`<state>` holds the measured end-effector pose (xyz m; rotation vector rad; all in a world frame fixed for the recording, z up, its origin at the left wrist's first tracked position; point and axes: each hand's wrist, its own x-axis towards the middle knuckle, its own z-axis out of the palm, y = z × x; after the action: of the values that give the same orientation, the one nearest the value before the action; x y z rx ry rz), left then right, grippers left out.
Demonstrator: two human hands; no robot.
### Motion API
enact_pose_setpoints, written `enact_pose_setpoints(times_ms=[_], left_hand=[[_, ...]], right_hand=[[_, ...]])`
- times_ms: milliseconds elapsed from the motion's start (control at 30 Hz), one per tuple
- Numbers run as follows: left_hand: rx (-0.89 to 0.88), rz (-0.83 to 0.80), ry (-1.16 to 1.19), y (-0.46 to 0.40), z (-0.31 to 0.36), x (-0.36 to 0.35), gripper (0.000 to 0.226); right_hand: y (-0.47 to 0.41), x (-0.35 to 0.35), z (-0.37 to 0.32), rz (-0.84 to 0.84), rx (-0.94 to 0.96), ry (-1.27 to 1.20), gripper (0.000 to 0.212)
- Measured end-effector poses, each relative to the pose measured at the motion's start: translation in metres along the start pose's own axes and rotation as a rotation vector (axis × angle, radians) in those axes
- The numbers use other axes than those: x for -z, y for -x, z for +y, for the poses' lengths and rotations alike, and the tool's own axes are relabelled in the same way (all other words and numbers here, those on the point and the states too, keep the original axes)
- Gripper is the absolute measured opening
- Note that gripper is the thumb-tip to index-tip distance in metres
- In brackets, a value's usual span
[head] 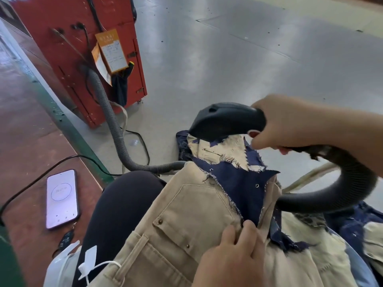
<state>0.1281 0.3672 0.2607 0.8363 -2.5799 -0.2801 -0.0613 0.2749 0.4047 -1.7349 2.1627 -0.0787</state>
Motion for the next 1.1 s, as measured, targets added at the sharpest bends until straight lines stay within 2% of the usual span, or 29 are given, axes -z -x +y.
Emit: enact_pose_setpoints(times_ms=[100,200,400,533,700,900,1000,1100], left_hand=[[-0.021,-0.035,0.035,0.000,-0.002,0.003,0.043],[-0.018,-0.080,0.082,-0.004,-0.005,0.010,0.037],[-0.060,-0.151,0.091,0.001,-0.001,0.017,0.032],[-0.062,-0.218,0.091,0.004,-0.001,0.020,0.034],[-0.059,-0.186,0.134,0.007,0.001,0.019,0.034],[-0.050,-0.201,0.185,0.007,-0.004,0.021,0.037],[-0.057,-0.192,0.209,0.005,-0.006,0.021,0.035],[-0.069,-0.201,0.212,0.004,-0.006,0.022,0.035]], right_hand=[[0.037,0.003,0.010,-0.040,-0.014,0.035,0.019],[0.068,-0.007,0.015,-0.072,-0.051,0.188,0.019],[0.082,-0.033,0.005,-0.152,-0.086,0.389,0.022],[0.062,-0.044,-0.003,-0.072,-0.050,0.333,0.020],[0.019,-0.051,-0.010,0.016,-0.043,0.232,0.015],[0.013,-0.017,0.006,0.125,-0.093,-0.015,0.018],[0.039,-0.005,0.018,0.093,-0.086,-0.038,0.018],[0.069,-0.007,0.022,-0.022,-0.100,0.014,0.016]])
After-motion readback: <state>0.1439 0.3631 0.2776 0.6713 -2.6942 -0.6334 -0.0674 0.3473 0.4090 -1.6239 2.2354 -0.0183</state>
